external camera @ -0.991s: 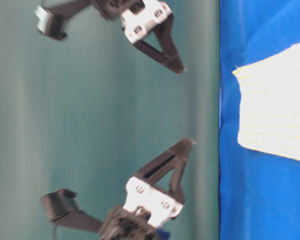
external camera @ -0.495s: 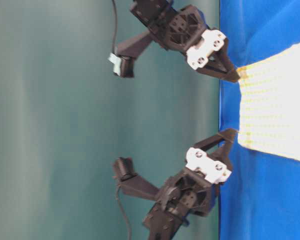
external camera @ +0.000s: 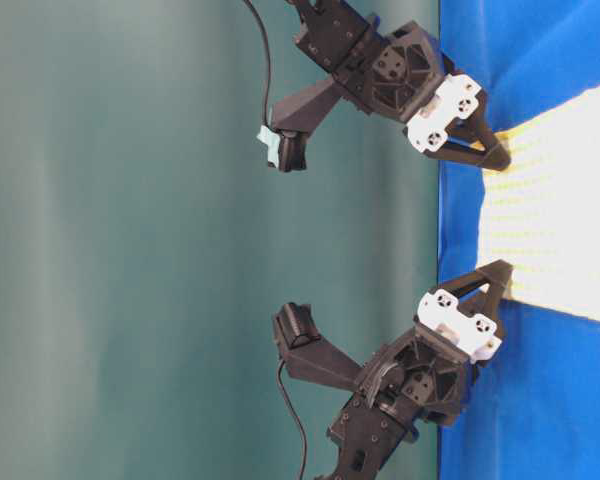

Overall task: Fold the yellow towel.
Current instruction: 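Fold the far end toward the near end with both grippers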

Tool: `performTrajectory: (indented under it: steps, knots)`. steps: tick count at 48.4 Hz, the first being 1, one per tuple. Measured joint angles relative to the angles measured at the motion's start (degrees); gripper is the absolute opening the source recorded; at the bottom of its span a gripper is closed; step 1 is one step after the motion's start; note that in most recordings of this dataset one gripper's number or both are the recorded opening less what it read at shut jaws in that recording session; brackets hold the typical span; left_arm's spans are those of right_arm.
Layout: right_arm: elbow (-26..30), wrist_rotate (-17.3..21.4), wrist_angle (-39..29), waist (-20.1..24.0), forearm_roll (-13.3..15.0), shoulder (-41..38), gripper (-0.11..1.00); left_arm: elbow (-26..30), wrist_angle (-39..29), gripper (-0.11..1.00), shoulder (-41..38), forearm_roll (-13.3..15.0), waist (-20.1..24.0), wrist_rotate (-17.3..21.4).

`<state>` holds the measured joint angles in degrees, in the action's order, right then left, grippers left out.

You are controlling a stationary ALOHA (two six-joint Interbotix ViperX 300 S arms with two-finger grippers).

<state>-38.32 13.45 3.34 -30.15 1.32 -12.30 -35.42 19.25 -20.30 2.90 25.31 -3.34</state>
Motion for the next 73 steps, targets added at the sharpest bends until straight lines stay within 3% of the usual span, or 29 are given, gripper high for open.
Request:
performTrajectory:
  steps: [7,10,14,37,60,73]
  knots:
    - [0.26,-0.09,1.14,0.18,-0.09,-0.79,0.17,0.62,0.70,0.23,-0.97,0.00,0.35,0.00]
    - [0.26,-0.09,1.49,0.18,-0.09,-0.79,0.05,0.97,0.70,0.12,-1.41,0.00,0.35,-0.09]
    - [0.26,-0.09,1.76,0.09,-0.09,-0.88,0.05,1.32,0.70,0.05,-1.67,0.09,0.35,-0.09]
    - [0.35,0.00,2.11,-0.18,-1.14,-0.44,0.05,1.41,-1.23,0.05,-0.44,0.00,0.70,2.20]
    - [-0.62,-0.35,0.70,-1.14,-1.05,7.03,0.05,1.23,-5.19,0.05,6.33,0.09,1.32,4.66]
    - [-3.52,-0.18,0.79,0.53,-1.32,9.40,0.05,0.09,-5.27,0.05,6.94,0.09,-1.76,3.96]
